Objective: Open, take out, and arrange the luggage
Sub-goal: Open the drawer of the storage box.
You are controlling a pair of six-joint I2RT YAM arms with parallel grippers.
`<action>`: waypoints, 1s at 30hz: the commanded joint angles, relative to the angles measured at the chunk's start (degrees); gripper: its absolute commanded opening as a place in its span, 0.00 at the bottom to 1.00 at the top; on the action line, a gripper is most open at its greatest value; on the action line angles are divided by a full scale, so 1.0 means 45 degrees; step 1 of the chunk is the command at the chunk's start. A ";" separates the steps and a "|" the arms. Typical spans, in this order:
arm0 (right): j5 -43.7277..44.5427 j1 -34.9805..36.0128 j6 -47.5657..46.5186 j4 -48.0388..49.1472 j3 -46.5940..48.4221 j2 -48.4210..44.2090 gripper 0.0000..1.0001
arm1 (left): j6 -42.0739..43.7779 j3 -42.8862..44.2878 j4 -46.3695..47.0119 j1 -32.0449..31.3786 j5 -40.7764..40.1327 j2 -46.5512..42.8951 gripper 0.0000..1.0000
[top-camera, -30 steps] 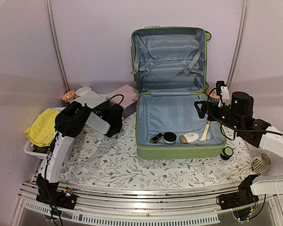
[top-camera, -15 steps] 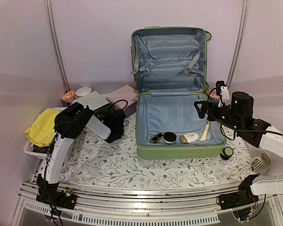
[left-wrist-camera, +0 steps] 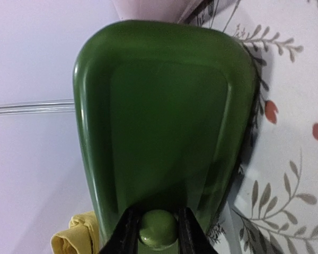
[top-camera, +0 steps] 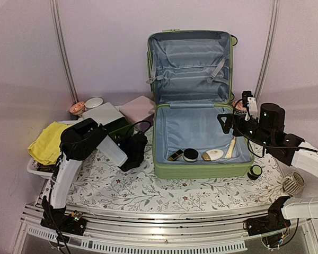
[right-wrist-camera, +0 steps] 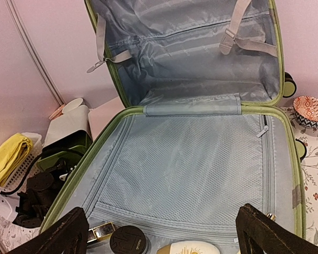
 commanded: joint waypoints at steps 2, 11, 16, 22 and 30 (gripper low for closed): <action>-0.0240 -0.0032 0.0181 0.0003 0.0376 0.0141 0.99 | -0.0489 -0.0788 0.0063 -0.0459 -0.0394 -0.0825 0.13; -0.0548 -0.0034 0.0208 -0.0222 0.0626 0.0561 0.99 | -0.1453 -0.1389 -0.0620 -0.1239 -0.0491 -0.1083 0.14; -0.0628 -0.0032 0.0173 -0.0467 0.0821 0.0806 0.99 | -0.7029 -0.0116 -0.7966 -0.1411 0.0221 -0.1150 0.16; -0.0637 -0.0034 0.0066 -0.0763 0.1066 0.1020 0.99 | -1.3667 0.2535 -1.5993 -0.1419 0.1552 -0.0554 0.26; -0.0639 -0.0034 -0.0102 -0.0974 0.1349 0.1319 0.99 | -1.4580 0.1874 -1.6433 -0.1521 0.2523 -0.1053 0.55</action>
